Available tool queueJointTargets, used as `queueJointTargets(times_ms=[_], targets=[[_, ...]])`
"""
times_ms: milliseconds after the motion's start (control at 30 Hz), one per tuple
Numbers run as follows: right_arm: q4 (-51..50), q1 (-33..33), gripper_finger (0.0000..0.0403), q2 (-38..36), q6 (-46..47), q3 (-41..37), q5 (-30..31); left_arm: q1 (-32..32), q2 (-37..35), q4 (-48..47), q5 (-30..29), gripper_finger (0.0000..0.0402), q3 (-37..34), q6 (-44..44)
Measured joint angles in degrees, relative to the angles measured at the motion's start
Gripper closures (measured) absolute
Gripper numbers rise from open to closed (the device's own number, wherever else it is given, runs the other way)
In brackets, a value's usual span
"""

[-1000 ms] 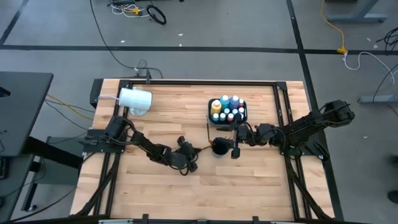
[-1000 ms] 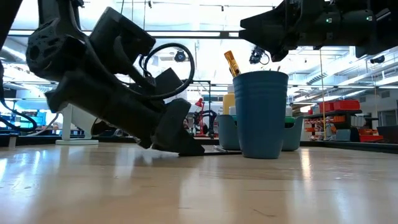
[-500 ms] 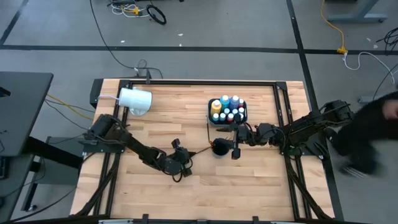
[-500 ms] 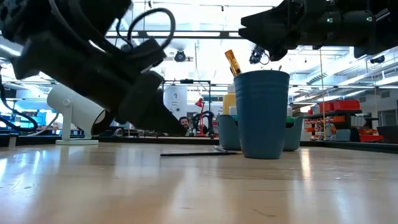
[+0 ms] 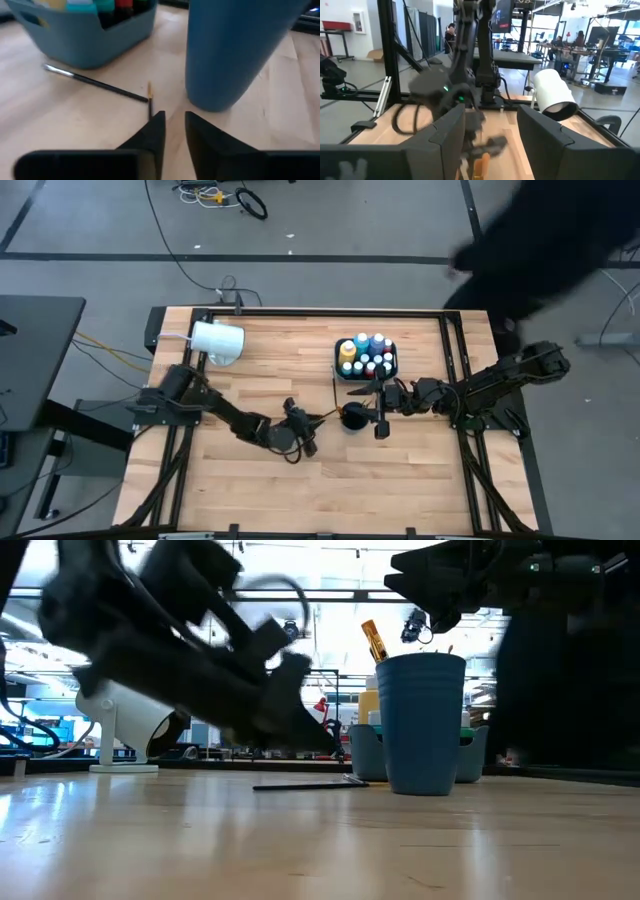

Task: Pick & Place Paint Supplies
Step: Put the gold paint brush into the cup

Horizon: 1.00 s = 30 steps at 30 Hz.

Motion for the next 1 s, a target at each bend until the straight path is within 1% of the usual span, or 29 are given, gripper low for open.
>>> queueJointTargets(times_ms=[67, 100, 200, 300, 467, 533, 600, 667, 767, 800, 1000], targets=[[0.03, 0.0, 0.0218, -0.02, -0.02, 0.0, 0.01, 1.78, 2.88, 2.42, 4.07, 0.0303, 0.56, 0.06], [0.03, 0.02, 0.0218, -0.02, -0.02, 0.0, 0.02, 2.49, 4.13, 2.71, 4.99, 0.0294, 0.72, 0.23], [0.01, 0.02, 0.0218, 0.0, -0.02, 0.0, 0.02, 4.18, 7.78, 3.55, 4.89, 0.027, 1.83, 1.6], [-0.15, 0.0, 0.0218, -0.02, -0.04, 0.0, 0.02, 4.97, 9.88, 5.63, 3.86, 0.0253, 2.65, 1.92], [-0.17, -0.01, 0.0218, -0.02, -0.2, 0.0, 0.02, 5.48, 11.78, 7.72, 4.54, 0.0247, 3.12, 3.58], [-0.15, -0.01, 0.0218, -0.02, -0.2, 0.0, 0.02, 5.61, 12.29, 7.65, 4.43, 0.0256, 3.02, 3.6], [-0.17, -0.01, 0.0218, -0.01, -0.2, 0.0, 0.02, 5.83, 12.27, 5.92, 4.71, 0.0273, 2.85, 2.74], [-0.17, -0.01, 0.0218, -0.01, -0.17, 0.0, 0.02, 5.92, 12.18, 4.49, 4.66, 0.0303, 2.87, 1.46], [-0.17, -0.01, 0.0218, -0.02, -0.13, 0.0, 0.02, 5.88, 12.2, 4.36, 5.21, 0.0369, 2.85, 1.1], [-0.19, -0.01, 0.0218, -0.01, -0.13, 0.0, 0.02, 5.88, 12.2, 4.38, 5.57, 0.0382, 2.83, 1.07], [-0.2, -0.01, 0.0218, -0.01, -0.05, 0.0, 0.02, 5.36, 12.17, 6.52, 6.5, 0.0389, 2.65, 3.91]])
